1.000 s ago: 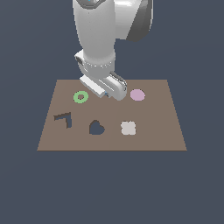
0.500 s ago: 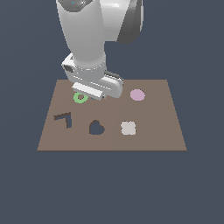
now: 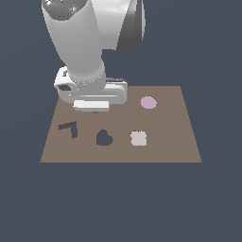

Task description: Insert a designated object into the corresponding slot on a board.

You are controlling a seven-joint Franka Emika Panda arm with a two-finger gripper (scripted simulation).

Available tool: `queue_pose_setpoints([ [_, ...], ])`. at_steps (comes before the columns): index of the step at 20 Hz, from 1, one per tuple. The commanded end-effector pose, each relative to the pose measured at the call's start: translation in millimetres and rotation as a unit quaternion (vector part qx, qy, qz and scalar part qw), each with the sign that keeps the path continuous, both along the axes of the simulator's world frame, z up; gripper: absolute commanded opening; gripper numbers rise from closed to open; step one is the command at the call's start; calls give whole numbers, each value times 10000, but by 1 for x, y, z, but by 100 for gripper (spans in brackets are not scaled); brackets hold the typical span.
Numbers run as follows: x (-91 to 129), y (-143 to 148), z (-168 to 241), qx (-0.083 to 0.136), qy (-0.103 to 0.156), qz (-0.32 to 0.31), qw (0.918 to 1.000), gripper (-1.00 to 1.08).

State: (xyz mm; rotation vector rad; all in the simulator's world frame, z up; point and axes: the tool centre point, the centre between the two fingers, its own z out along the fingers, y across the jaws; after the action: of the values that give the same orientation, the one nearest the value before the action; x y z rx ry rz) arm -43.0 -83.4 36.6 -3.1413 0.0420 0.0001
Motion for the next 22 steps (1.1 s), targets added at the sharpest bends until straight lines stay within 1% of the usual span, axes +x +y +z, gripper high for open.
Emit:
queue_pose_setpoints([
  [1,8,-4,1,-1,-2,507,9987,-100],
  [4,18,-8,1,-1,-2,1106,9939,-100],
  [6,24,-10,1,-1,-3,1509,9885,-100],
  [9,35,-12,2,-2,-2,2115,9774,-100],
  [11,42,-12,2,-2,-2,2520,9677,-100],
  [14,53,-12,2,-2,-2,3125,9499,-100],
  [16,61,-11,3,-2,-2,3525,9358,-100],
  [19,72,-7,3,-2,-1,4119,9112,-100],
  [22,82,-3,3,-2,0,4679,8838,-100],
])
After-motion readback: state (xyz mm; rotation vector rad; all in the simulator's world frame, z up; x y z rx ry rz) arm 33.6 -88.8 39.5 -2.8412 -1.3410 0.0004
